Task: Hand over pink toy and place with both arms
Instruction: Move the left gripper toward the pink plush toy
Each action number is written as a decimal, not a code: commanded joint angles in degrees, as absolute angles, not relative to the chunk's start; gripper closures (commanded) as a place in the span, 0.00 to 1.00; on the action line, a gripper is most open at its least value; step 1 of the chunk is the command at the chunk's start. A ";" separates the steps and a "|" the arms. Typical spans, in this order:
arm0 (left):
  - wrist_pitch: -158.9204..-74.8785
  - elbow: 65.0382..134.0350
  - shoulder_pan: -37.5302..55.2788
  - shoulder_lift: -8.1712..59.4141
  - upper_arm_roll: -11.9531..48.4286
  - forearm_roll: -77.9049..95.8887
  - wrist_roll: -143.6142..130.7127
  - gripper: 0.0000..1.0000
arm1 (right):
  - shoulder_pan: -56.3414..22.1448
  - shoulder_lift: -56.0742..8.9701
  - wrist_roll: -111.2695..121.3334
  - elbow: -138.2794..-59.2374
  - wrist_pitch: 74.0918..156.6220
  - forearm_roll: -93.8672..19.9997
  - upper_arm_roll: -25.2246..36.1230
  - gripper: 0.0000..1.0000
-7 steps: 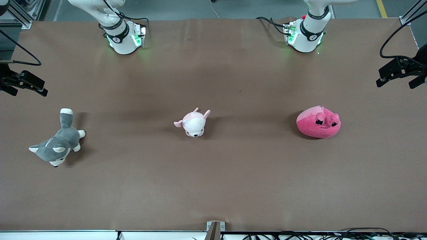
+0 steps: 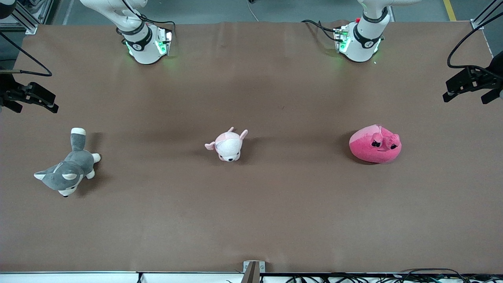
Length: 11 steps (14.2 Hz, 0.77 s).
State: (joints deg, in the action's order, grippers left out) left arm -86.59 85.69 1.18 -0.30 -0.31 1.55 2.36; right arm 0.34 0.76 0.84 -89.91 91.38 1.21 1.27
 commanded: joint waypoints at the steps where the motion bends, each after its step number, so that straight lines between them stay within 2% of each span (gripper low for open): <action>1: -83.68 84.99 1.05 2.98 -0.35 0.97 1.41 0.00 | 0.09 2.55 0.79 -91.67 91.93 2.29 1.32 0.00; 3: -81.48 86.65 0.79 5.70 -0.35 0.79 1.49 0.00 | 0.26 2.55 0.79 -91.93 91.93 1.93 1.49 0.00; 6: -83.57 89.20 -0.61 10.62 -0.35 0.53 1.49 0.00 | 0.09 3.86 0.79 -93.51 92.28 1.93 1.58 0.00; 9: -92.25 96.48 -0.97 11.78 -0.44 -0.61 1.50 0.00 | 0.18 8.59 0.79 -100.61 97.80 1.93 1.58 0.00; 11: -98.41 101.49 -0.97 11.87 -0.44 -0.70 1.23 0.00 | 0.17 10.28 0.79 -102.65 97.91 1.93 1.49 0.00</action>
